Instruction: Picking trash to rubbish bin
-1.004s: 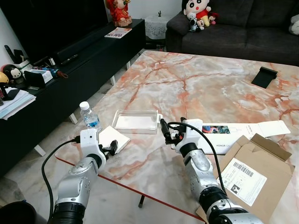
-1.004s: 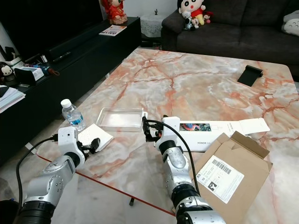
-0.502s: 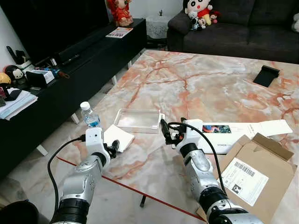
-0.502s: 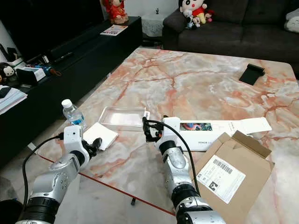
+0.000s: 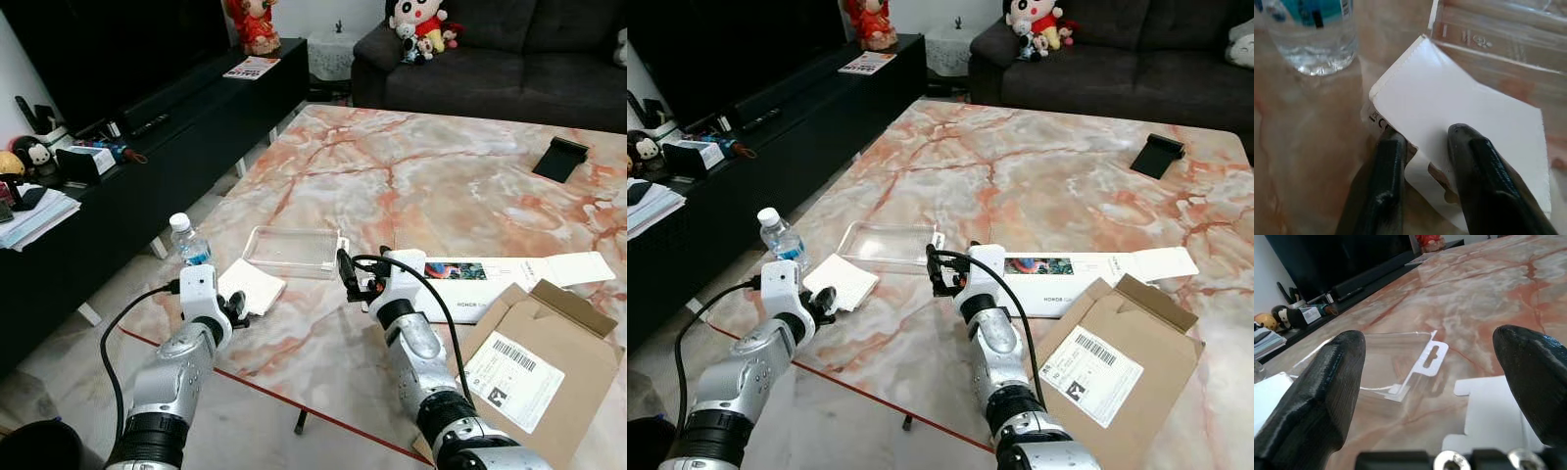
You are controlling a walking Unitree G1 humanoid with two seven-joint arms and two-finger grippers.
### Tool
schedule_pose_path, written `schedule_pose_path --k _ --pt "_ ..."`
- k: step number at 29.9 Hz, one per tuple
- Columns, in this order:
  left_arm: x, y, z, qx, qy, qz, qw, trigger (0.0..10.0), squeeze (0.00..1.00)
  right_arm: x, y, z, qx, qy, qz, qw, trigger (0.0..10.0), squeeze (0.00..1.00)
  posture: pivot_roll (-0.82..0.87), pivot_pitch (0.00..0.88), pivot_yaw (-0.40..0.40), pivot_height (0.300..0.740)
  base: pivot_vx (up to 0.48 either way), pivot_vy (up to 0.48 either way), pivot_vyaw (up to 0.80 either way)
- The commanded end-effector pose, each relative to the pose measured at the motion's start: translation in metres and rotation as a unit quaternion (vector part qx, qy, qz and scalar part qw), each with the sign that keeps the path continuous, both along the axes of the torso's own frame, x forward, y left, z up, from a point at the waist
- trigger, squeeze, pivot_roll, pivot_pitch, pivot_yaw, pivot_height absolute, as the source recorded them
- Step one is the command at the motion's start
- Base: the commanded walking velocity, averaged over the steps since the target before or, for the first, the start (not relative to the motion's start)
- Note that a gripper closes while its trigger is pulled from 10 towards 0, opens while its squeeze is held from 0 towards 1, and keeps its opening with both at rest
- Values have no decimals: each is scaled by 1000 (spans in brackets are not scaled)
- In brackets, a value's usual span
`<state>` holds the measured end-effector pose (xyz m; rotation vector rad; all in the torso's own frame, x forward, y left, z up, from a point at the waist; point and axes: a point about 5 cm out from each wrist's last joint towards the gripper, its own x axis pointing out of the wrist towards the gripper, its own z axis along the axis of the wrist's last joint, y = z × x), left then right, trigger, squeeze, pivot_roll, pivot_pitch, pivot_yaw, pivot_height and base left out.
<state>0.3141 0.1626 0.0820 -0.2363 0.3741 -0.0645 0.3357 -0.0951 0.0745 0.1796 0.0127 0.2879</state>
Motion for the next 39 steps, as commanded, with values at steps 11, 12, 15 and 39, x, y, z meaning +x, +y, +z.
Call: schedule_pose_path --k 11,12,15,39 --pt "-2 6 12 15 -27 -4 1000 0 0 2 5 2 7 3 -1 1000 10000 0 67 0 123 740 0 0 0" --pt "-2 6 13 15 -28 -4 999 0 0 2 5 1 7 4 -1 1000 10000 0 67 0 125 740 0 0 0" --pt "-1 6 15 15 -32 -8 999 0 0 2 5 1 8 4 -3 1000 10000 0 66 0 129 740 0 0 0" --pt "26 -14 86 119 -264 -11 957 10000 0 19 -17 38 27 -73 -55 995 10000 0 17 0 144 740 0 0 0"
